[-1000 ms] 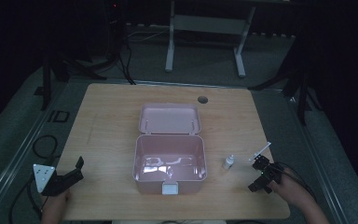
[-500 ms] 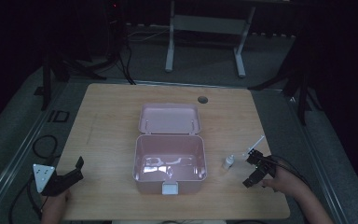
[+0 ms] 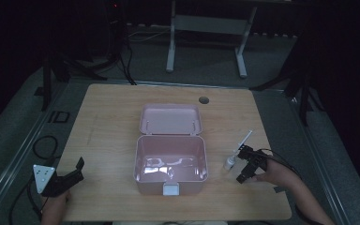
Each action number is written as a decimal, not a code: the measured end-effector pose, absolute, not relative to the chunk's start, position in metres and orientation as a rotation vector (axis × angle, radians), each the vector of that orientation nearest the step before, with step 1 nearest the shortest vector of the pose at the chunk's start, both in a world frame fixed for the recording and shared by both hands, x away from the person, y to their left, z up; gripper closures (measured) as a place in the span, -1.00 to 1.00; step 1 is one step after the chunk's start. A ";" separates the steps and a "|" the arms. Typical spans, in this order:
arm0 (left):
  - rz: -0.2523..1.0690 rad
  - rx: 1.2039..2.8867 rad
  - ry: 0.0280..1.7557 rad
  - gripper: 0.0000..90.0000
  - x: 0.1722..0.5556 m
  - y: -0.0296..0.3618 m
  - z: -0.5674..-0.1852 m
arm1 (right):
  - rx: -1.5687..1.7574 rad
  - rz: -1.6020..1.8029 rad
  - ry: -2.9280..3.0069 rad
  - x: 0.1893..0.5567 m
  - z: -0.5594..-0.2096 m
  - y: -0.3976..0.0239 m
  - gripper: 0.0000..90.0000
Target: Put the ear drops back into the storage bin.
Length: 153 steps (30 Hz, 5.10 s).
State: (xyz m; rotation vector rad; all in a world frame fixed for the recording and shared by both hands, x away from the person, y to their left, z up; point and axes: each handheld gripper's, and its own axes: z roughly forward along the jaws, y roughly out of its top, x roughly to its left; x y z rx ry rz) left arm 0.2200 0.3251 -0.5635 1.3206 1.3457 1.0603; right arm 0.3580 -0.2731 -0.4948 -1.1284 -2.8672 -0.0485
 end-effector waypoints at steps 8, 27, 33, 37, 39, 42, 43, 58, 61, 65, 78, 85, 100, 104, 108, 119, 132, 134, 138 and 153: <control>1.059 1.321 1.344 -0.99 0.220 0.325 -0.564 | -1.101 -0.068 -2.875 0.374 -0.492 -0.258 -0.48; 1.055 1.324 1.341 -0.99 0.220 0.325 -0.563 | -1.004 0.006 -2.889 0.394 -0.500 -0.229 -0.03; 1.053 1.324 1.342 -0.99 0.220 0.326 -0.563 | -0.996 0.036 -2.894 0.396 -0.502 -0.226 0.13; 1.052 1.324 1.343 -0.99 0.220 0.326 -0.563 | -0.991 0.052 -2.885 0.397 -0.503 -0.225 0.27; 1.052 1.324 1.343 -0.99 0.220 0.326 -0.563 | -0.987 0.055 -2.889 0.398 -0.503 -0.224 0.29; 1.051 1.324 1.343 -0.99 0.220 0.326 -0.563 | -0.965 0.058 -2.924 0.397 -0.501 -0.222 0.32; 1.051 1.324 1.344 -0.99 0.220 0.326 -0.563 | -0.947 0.068 -2.933 0.396 -0.501 -0.222 0.32; 1.052 1.324 1.345 -0.99 0.220 0.326 -0.563 | -0.477 0.105 -3.076 0.377 -0.491 -0.225 0.33; 1.052 1.324 1.345 -0.99 0.220 0.326 -0.563 | -0.419 0.114 -3.085 0.373 -0.488 -0.227 0.33; 1.052 1.324 1.346 -0.99 0.220 0.326 -0.563 | -0.347 0.128 -3.088 0.370 -0.484 -0.228 0.33; 1.051 1.324 1.346 -0.99 0.220 0.326 -0.563 | -0.051 0.141 -3.150 0.360 -0.471 -0.223 0.33; 1.051 1.325 1.346 -0.99 0.220 0.326 -0.563 | 0.044 0.108 -3.142 0.354 -0.464 -0.217 0.33; 1.052 1.324 1.347 -0.99 0.220 0.326 -0.563 | -0.008 0.122 -3.145 0.349 -0.424 -0.203 0.33; 1.052 1.324 1.346 -0.99 0.220 0.326 -0.563 | -0.015 0.131 -3.153 0.348 -0.413 -0.199 0.33; 1.052 1.324 1.347 -0.99 0.220 0.326 -0.563 | -0.001 0.138 -3.158 0.346 -0.401 -0.193 0.33; 1.051 1.323 1.348 -0.99 0.220 0.326 -0.563 | -0.002 0.116 -3.196 0.343 -0.364 -0.176 0.33; 1.050 1.324 1.347 -0.99 0.220 0.326 -0.563 | 0.079 0.099 -3.180 0.336 -0.348 -0.141 0.33; 1.049 1.324 1.348 -0.99 0.220 0.326 -0.563 | 0.098 0.089 -3.179 0.335 -0.348 -0.136 0.33; 1.049 1.324 1.347 -0.99 0.220 0.326 -0.563 | 0.143 0.094 -3.178 0.334 -0.347 -0.123 0.33; 1.046 1.324 1.344 -0.99 0.220 0.326 -0.563 | 0.286 0.128 -3.150 0.328 -0.358 -0.084 0.33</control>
